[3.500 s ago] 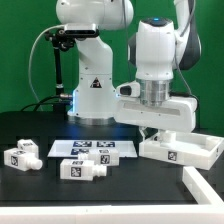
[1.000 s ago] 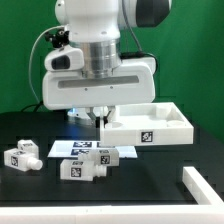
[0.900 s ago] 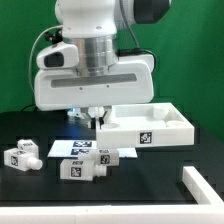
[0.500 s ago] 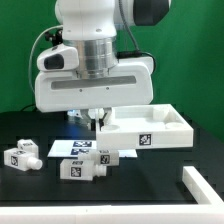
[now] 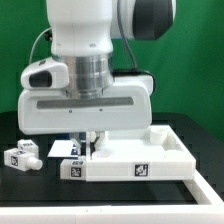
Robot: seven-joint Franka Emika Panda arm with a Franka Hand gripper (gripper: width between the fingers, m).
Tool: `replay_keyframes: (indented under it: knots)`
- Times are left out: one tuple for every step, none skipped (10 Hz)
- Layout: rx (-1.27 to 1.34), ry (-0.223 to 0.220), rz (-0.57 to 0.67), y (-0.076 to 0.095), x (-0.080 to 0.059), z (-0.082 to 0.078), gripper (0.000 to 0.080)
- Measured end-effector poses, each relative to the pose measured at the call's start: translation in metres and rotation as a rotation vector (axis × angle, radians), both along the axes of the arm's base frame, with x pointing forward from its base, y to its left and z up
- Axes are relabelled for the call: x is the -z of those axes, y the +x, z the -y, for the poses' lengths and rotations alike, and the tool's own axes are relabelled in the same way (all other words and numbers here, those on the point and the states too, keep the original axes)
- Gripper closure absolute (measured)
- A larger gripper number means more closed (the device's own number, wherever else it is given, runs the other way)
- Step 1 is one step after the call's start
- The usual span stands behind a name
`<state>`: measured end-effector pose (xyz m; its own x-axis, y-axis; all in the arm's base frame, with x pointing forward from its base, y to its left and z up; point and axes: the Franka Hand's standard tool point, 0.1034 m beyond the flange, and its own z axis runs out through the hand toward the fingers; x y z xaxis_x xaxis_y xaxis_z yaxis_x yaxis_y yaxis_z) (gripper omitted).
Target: Assemble one leg
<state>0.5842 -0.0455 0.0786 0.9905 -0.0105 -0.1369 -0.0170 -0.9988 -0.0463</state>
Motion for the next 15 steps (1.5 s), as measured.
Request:
replay_keyframes:
  knots:
    - [0.002,0.001,-0.003,-0.002,0.000,0.000,0.0744]
    - [0.002,0.001,-0.003,-0.002,0.000,0.000,0.0744]
    - [0.002,0.000,-0.006,-0.003,0.001,0.001,0.0744]
    - [0.002,0.000,-0.007,-0.003,0.002,0.001,0.0744]
    - [0.005,-0.008,-0.004,-0.002,0.005,0.000,0.0744]
    - [-0.003,-0.022,0.003,-0.001,0.012,-0.004,0.0744]
    - [-0.010,-0.029,-0.001,-0.003,0.022,-0.006,0.0744]
    - [-0.003,-0.035,-0.006,-0.004,0.031,-0.007,0.0744]
    - [0.010,-0.038,-0.015,-0.005,0.039,-0.013,0.0744]
    - [0.020,-0.040,-0.014,-0.001,0.039,-0.018,0.0744]
    - [0.029,-0.043,-0.012,0.002,0.040,-0.019,0.0744]
    - [0.040,-0.045,-0.017,0.002,0.045,-0.022,0.0744]
    - [0.045,-0.050,-0.009,0.003,0.048,-0.025,0.0744]
    - [0.042,-0.059,-0.002,0.004,0.052,-0.025,0.0744]
    - [0.042,-0.064,0.004,0.004,0.053,-0.025,0.0744]
